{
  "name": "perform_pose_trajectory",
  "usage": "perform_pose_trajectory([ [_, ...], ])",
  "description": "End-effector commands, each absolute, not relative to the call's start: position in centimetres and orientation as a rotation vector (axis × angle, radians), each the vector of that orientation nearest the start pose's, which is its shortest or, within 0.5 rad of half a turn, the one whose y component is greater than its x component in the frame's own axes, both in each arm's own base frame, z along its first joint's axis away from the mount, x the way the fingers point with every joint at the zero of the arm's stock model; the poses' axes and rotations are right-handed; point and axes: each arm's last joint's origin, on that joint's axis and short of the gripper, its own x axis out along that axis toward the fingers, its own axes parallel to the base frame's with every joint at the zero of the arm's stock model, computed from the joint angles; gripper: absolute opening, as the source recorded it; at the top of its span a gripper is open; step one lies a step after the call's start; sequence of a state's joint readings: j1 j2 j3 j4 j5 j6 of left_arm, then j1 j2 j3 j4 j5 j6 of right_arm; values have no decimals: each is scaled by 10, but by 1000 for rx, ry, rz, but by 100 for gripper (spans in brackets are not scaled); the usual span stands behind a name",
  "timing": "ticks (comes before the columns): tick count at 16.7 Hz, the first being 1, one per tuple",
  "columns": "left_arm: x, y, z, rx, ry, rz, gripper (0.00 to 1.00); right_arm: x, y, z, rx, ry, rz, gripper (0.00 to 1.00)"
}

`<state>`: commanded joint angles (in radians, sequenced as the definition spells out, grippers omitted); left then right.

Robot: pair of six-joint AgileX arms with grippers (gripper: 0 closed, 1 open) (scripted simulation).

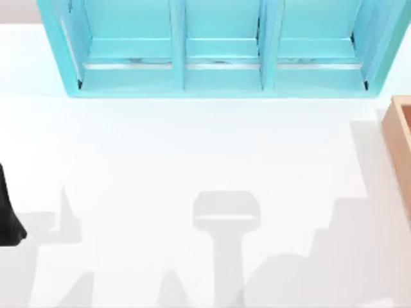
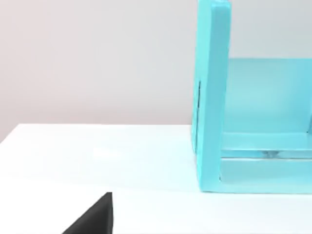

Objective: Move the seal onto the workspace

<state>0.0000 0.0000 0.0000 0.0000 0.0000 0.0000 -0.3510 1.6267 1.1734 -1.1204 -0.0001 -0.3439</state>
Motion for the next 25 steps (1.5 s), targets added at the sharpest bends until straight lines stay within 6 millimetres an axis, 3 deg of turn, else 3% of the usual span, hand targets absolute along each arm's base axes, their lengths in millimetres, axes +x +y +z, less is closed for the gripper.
perform_pose_trajectory([
  [6, 106, -1, 160, 0, 0, 0, 100, 269, -97, 147, 3, 1566, -6, 100],
  [11, 106, -1, 160, 0, 0, 0, 100, 267, -96, 142, 4, 1570, -5, 100],
  [24, 106, -1, 160, 0, 0, 0, 100, 267, -96, 142, 4, 1570, -5, 2],
  [25, 106, -1, 160, 0, 0, 0, 100, 267, -96, 142, 4, 1570, -5, 0],
])
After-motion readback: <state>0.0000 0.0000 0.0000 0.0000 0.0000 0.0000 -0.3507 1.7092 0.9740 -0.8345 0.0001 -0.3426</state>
